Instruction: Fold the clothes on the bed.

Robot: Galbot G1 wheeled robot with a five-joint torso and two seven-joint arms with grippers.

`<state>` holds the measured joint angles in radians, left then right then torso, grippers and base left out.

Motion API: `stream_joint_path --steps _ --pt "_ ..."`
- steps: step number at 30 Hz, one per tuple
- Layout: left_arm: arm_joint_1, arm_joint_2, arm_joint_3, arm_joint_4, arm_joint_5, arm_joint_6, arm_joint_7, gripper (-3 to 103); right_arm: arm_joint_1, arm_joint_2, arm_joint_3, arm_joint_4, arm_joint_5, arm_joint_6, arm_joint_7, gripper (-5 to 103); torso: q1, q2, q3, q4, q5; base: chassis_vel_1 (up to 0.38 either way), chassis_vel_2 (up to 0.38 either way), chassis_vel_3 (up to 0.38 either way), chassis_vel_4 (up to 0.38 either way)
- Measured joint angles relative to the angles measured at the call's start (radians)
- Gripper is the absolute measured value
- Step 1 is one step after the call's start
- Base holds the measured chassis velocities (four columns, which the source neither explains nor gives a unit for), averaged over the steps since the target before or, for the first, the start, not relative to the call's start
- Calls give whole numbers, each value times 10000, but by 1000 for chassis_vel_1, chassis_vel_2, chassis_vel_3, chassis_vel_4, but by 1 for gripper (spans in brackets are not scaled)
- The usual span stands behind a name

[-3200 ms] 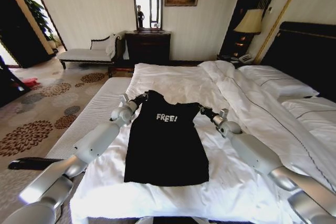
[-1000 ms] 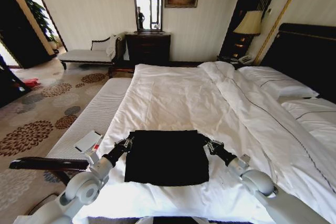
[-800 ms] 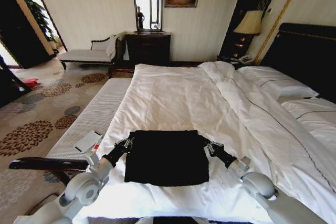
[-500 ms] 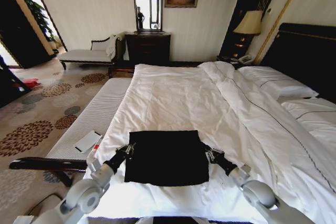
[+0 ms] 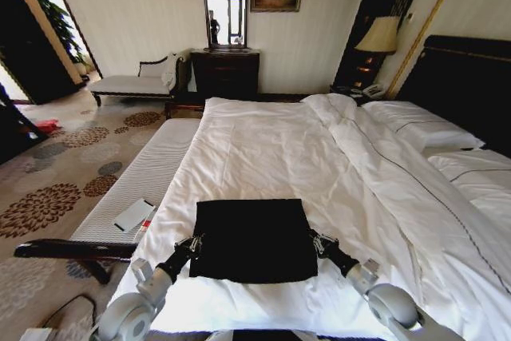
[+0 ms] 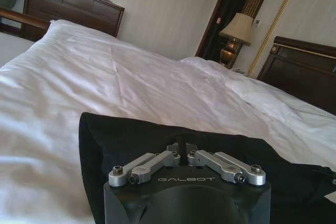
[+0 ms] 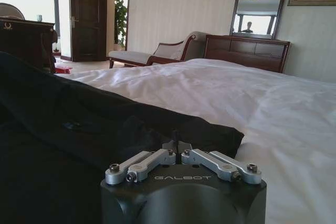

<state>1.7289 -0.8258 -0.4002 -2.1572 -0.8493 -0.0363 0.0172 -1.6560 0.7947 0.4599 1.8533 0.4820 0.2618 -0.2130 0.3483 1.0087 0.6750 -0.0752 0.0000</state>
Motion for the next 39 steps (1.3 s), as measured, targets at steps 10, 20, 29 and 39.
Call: stream_joint_path --steps 10,20,29,39 --pt "166 -92 50 300 480 -151 -168 6 -402 58 -23 77 -212 57 -110 10 0 0 0 0 0 0 0 0 0" --pt "543 -51 -457 29 561 -146 -215 39 -749 50 487 427 143 22 -77 44 0 0 1 0 0 0 0 0 0" --pt "1229 -81 -1012 -565 874 -295 -183 71 -1481 103 1115 1107 248 13 31 77 0 0 1 -2 0 0 0 0 0" --pt "-159 -454 -969 -497 130 1126 -1358 100 -45 -688 1080 1895 3642 -2225 944 100 1 -1 2 1 0 0 0 0 0"
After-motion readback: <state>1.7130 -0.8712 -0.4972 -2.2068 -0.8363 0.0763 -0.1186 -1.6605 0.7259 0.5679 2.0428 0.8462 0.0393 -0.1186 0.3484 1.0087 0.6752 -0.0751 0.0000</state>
